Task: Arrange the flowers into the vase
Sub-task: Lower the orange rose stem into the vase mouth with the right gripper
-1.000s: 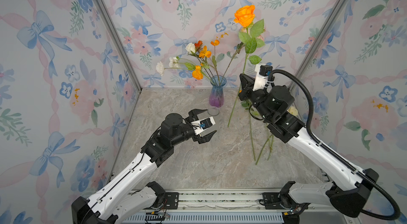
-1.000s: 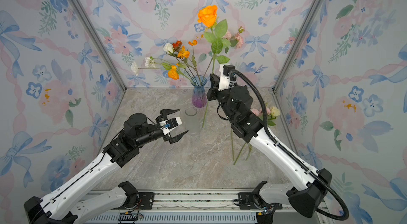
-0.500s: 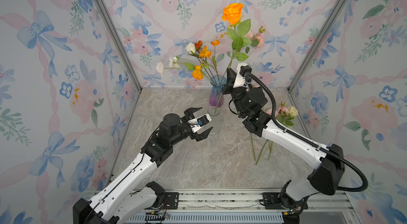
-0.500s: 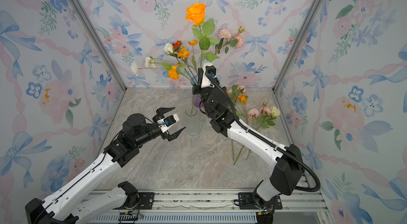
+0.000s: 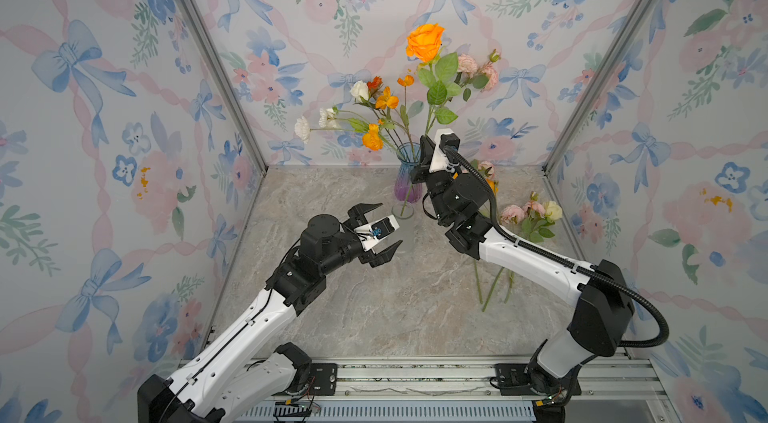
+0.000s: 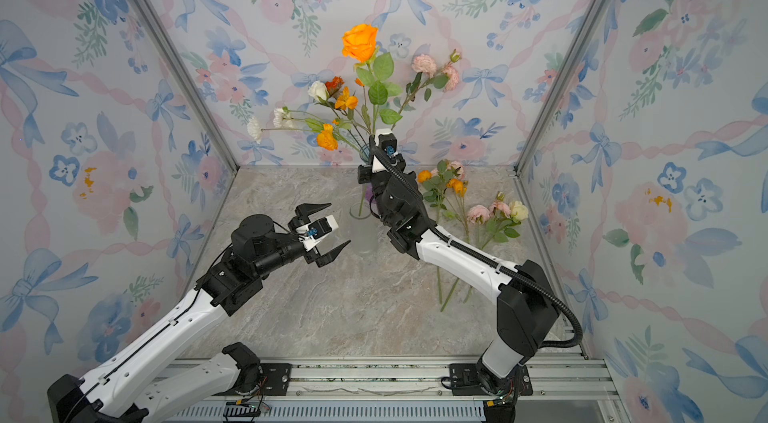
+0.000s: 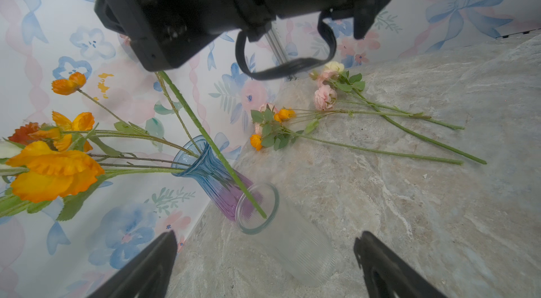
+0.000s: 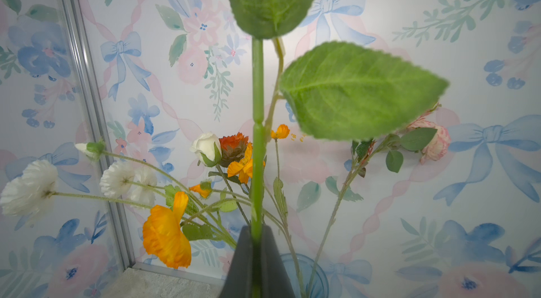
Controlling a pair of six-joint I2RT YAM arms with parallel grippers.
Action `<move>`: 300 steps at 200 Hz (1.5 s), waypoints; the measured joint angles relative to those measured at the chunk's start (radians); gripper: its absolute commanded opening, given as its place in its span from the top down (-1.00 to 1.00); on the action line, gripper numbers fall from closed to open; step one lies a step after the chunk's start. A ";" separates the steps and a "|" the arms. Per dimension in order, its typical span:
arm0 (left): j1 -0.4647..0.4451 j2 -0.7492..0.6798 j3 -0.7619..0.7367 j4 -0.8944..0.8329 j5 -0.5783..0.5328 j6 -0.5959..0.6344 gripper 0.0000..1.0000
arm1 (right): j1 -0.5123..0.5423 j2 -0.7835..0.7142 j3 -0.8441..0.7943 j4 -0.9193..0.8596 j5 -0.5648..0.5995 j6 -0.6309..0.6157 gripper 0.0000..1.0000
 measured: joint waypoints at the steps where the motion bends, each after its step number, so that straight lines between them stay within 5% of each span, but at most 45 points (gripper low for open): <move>1: 0.000 0.000 0.000 0.000 0.000 0.000 -0.96 | 0.000 0.002 -0.002 0.002 0.000 -0.001 1.00; 139: 0.013 0.000 -0.001 0.004 0.015 0.000 -0.96 | 0.099 0.080 -0.242 0.175 0.106 0.021 0.71; 196: 0.013 0.001 -0.002 0.015 0.029 -0.001 -0.96 | 0.109 0.083 -0.251 0.171 0.123 0.063 0.35; 255: 0.014 0.006 -0.002 0.023 0.036 -0.001 -0.96 | 0.119 0.077 -0.264 0.143 0.126 0.074 -0.38; 300: 0.014 0.006 -0.002 0.023 0.040 -0.001 -0.96 | 0.149 -0.016 -0.301 0.079 0.148 0.070 -0.62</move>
